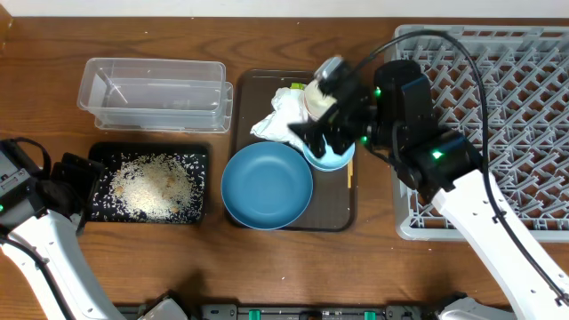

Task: Sort waste into correct bins and load items into the dishwasher rack
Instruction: 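Reach the right gripper over the light-blue bowl on the brown tray, then grasp the light-blue bowl rim with the right gripper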

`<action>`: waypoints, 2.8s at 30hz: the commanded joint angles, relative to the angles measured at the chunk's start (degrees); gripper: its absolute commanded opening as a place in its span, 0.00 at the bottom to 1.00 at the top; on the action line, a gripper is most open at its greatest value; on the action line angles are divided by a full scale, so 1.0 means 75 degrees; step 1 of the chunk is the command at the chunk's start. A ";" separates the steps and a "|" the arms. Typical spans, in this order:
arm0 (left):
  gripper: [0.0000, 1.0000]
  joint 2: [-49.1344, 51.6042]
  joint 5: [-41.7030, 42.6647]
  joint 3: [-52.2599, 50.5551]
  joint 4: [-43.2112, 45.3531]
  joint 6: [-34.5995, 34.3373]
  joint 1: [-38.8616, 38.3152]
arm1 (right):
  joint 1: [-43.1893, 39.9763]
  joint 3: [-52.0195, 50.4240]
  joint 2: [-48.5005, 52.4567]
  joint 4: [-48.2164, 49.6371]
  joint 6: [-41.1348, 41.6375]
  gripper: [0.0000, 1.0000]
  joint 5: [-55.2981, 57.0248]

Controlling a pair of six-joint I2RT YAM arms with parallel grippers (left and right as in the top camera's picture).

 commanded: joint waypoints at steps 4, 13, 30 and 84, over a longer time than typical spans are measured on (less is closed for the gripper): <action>0.88 0.0015 0.0009 0.0125 -0.0029 -0.0067 0.0029 | 0.0052 0.0347 0.1227 0.0073 0.2046 0.99 0.2159; 0.88 0.0015 0.0006 0.0125 -0.0029 -0.0067 0.0029 | 0.0332 0.3803 0.3958 -0.3246 0.2518 0.75 0.1982; 0.88 0.0015 0.0006 0.0125 -0.0032 -0.0067 0.0032 | 0.1244 0.4077 0.5630 -0.4103 0.4202 0.99 0.3995; 0.89 0.0015 0.0009 0.0125 -0.0029 -0.0067 0.0029 | 0.1440 0.3203 0.5409 -0.3861 0.4788 0.01 0.4022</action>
